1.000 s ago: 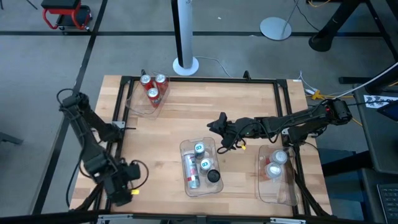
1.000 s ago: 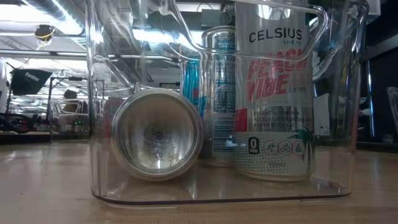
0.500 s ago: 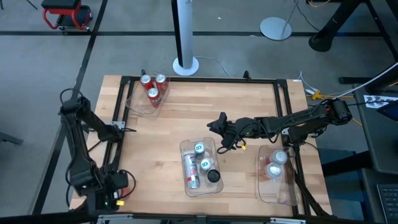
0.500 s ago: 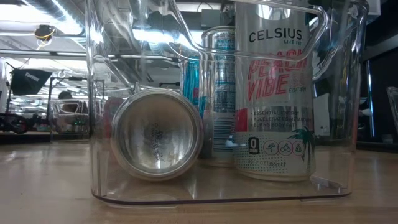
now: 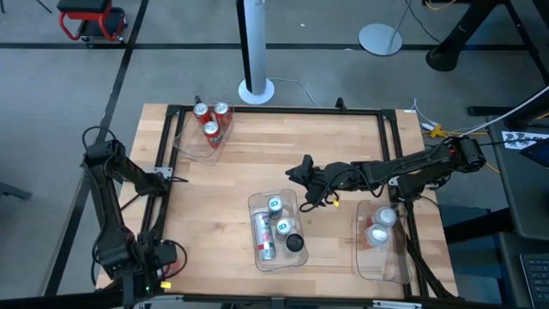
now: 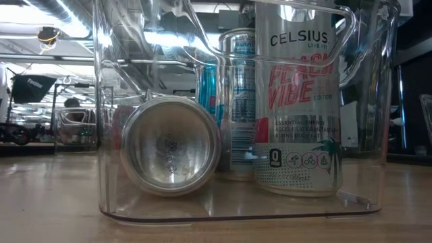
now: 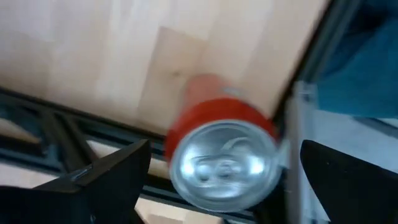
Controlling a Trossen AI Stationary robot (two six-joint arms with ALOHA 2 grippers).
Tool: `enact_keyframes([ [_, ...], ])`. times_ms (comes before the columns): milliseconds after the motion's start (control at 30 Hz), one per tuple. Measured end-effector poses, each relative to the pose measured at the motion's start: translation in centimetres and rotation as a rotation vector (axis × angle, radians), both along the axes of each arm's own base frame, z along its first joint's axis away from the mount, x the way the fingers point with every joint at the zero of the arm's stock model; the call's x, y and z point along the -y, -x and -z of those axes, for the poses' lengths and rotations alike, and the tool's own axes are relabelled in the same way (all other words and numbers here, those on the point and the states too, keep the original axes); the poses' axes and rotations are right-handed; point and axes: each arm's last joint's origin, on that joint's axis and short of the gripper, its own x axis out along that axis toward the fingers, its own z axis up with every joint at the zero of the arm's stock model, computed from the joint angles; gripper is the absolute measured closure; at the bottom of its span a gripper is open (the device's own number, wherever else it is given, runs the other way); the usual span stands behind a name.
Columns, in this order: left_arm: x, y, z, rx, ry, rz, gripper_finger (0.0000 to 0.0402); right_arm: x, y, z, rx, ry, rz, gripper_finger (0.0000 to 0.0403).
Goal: Sort soda cans
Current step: Put the orange soda can into the top transparent bin
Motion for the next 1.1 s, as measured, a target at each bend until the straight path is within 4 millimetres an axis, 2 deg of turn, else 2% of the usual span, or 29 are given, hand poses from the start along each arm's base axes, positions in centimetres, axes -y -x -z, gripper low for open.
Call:
enact_keyframes([
  [200, 0.8, 0.6, 1.9, -0.040, -0.109, 0.023, 0.0002, 0.0, 0.0, 0.0, -0.002, 0.000, 0.000, 0.0249],
  [500, 2.2, 0.1, 3.9, -0.034, -0.126, -0.052, 0.0002, 0.0, 0.0, 0.0, 0.003, 0.000, 0.001, 0.0249],
  [833, 3.1, -0.2, 5.0, -0.011, -0.116, -0.021, 0.0002, 0.0, 0.0, 0.0, 0.003, 0.000, 0.001, 0.0249],
  [1100, 3.3, -0.3, 5.0, 0.005, -0.099, -0.028, 0.0002, 0.0, 0.0, 0.0, 0.003, 0.000, 0.001, 0.0249],
])
